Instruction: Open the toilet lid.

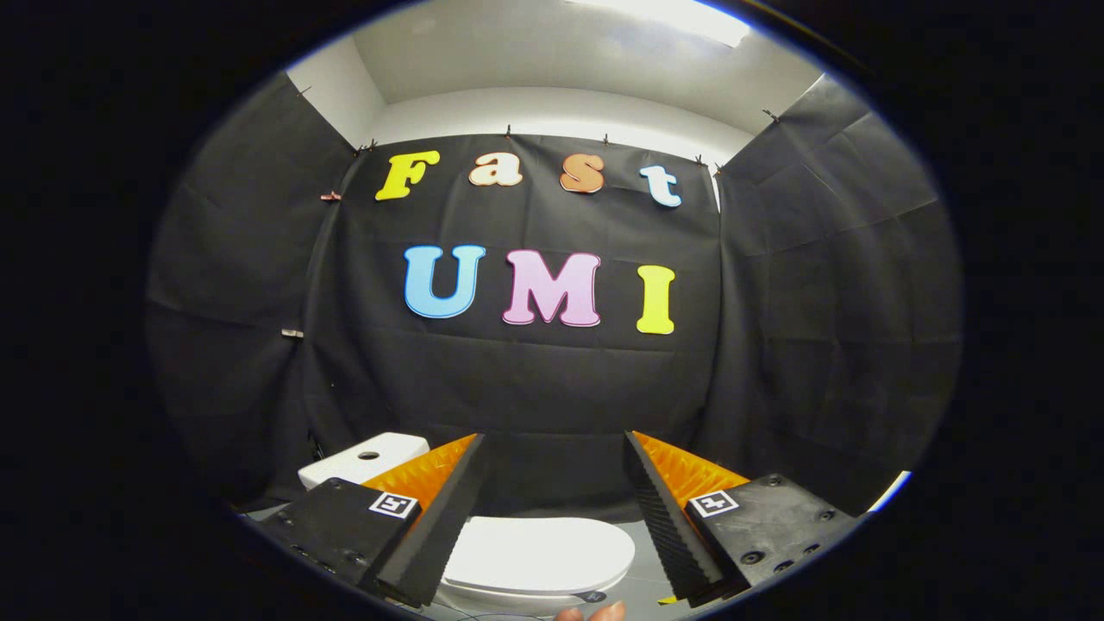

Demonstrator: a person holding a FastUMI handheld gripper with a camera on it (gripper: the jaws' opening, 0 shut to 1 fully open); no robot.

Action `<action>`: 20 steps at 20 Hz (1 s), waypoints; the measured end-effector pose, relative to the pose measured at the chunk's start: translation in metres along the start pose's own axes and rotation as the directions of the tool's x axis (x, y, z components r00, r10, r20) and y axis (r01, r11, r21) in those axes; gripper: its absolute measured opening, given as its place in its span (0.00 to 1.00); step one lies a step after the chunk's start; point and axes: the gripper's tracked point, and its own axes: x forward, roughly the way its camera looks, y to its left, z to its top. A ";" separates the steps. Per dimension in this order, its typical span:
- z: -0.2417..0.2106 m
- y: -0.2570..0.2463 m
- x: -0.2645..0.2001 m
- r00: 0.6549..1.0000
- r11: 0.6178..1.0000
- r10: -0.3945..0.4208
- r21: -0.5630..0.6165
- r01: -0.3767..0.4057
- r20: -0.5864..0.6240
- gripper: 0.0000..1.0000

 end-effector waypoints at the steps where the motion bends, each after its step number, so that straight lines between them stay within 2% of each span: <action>1: -0.009 -0.003 0.002 1.000 1.000 0.001 -0.001 -0.001 -0.009 0.98; 5: -0.048 -0.020 0.010 1.000 1.000 0.005 -0.003 -0.005 -0.020 0.99; 12: -0.130 -0.050 0.022 0.991 1.000 -0.024 0.009 0.025 -0.132 0.99; 15: -0.161 -0.048 0.026 0.987 0.999 0.013 0.044 -0.006 -0.157 0.99; 20: -0.213 -0.046 0.025 0.971 0.982 0.084 0.184 -0.043 -0.222 0.99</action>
